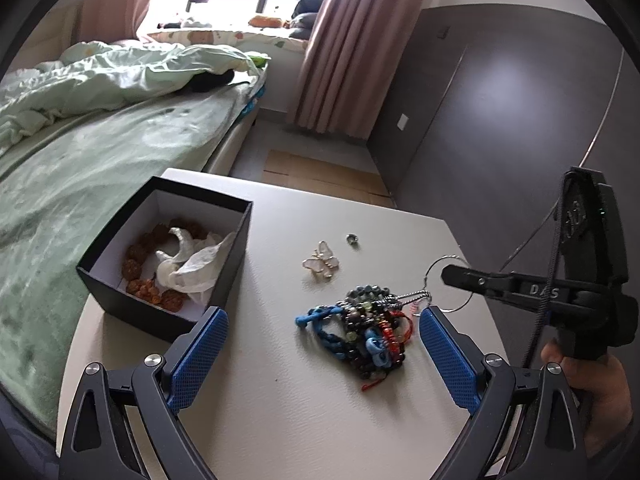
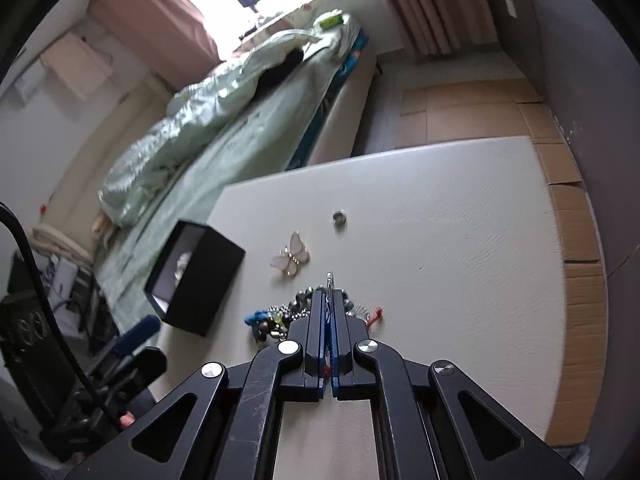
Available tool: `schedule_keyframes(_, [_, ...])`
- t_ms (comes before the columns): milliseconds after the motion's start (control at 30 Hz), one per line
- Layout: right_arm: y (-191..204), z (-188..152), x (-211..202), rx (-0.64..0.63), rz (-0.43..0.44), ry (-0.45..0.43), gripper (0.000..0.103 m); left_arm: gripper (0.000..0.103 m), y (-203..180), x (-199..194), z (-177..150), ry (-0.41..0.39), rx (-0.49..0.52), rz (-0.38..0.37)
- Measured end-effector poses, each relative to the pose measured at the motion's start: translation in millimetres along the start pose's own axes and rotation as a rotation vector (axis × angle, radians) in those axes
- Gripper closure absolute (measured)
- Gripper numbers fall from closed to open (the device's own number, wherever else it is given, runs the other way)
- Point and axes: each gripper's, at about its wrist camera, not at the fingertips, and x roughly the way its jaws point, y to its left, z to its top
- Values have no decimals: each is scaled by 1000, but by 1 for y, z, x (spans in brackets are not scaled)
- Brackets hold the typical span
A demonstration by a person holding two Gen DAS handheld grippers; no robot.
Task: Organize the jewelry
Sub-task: 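Lift the silver hoop up from the pile with the right gripper, then grasp and lift the dark bead bracelet with the left gripper while the right holds the hoop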
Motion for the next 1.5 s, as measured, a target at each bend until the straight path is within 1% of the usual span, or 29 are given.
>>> schedule_keyframes(133, [-2, 1, -20, 8, 10, -58, 100, 7, -6, 4, 1, 6, 19, -14])
schedule_keyframes(200, [-2, 1, -26, 13, 14, -78, 100, 10, -7, 8, 2, 16, 28, -17])
schedule_keyframes(367, [-5, 4, -41, 30, 23, -134, 100, 20, -8, 25, 6, 67, 22, -26])
schedule_keyframes(467, [-9, 5, -43, 42, 18, -142, 100, 20, -10, 36, 8, 106, 20, -44])
schedule_keyframes(533, [-13, 6, -44, 54, 10, -145, 100, 25, -11, 44, 8, 136, 12, -54])
schedule_keyframes(600, [-18, 5, -46, 66, 10, -148, 100, 36, -11, 53, 8, 172, 1, -58])
schedule_keyframes(633, [-20, 5, -46, 73, 10, -151, 100, 39, -10, 56, 7, 188, -5, -58])
schedule_keyframes(667, [-22, 5, -47, 76, 9, -152, 100, 45, -9, 60, 7, 204, -16, -56])
schedule_keyframes(800, [-26, 5, -48, 92, 8, -154, 100, 46, -6, 71, 8, 235, -36, -47])
schedule_keyframes(833, [-27, 5, -48, 94, 9, -154, 100, 49, -6, 75, 9, 250, -38, -51])
schedule_keyframes(867, [-27, 4, -49, 94, 9, -154, 100, 55, -5, 79, 8, 271, -44, -57])
schedule_keyframes(967, [-27, 4, -48, 93, 11, -153, 100, 57, -3, 86, 6, 307, -58, -65])
schedule_keyframes(1000, [-27, 4, -48, 93, 13, -152, 100, 63, -3, 86, 7, 309, -57, -56])
schedule_keyframes(1033, [-27, 4, -48, 94, 13, -152, 100, 67, -2, 85, 7, 309, -56, -58])
schedule_keyframes(1100, [-28, 3, -48, 95, 11, -150, 100, 90, -3, 87, 8, 327, -62, -97])
schedule_keyframes(1200, [-27, 3, -49, 93, 13, -151, 100, 93, -9, 85, 11, 332, -33, -84])
schedule_keyframes(1267, [-27, 3, -49, 90, 13, -150, 100, 93, -9, 81, 13, 327, -37, -100])
schedule_keyframes(1333, [-28, 3, -48, 91, 13, -149, 100, 93, -11, 72, 17, 304, -24, -104])
schedule_keyframes(1500, [-27, 3, -49, 84, 18, -153, 100, 93, -16, 50, 26, 263, -8, -143])
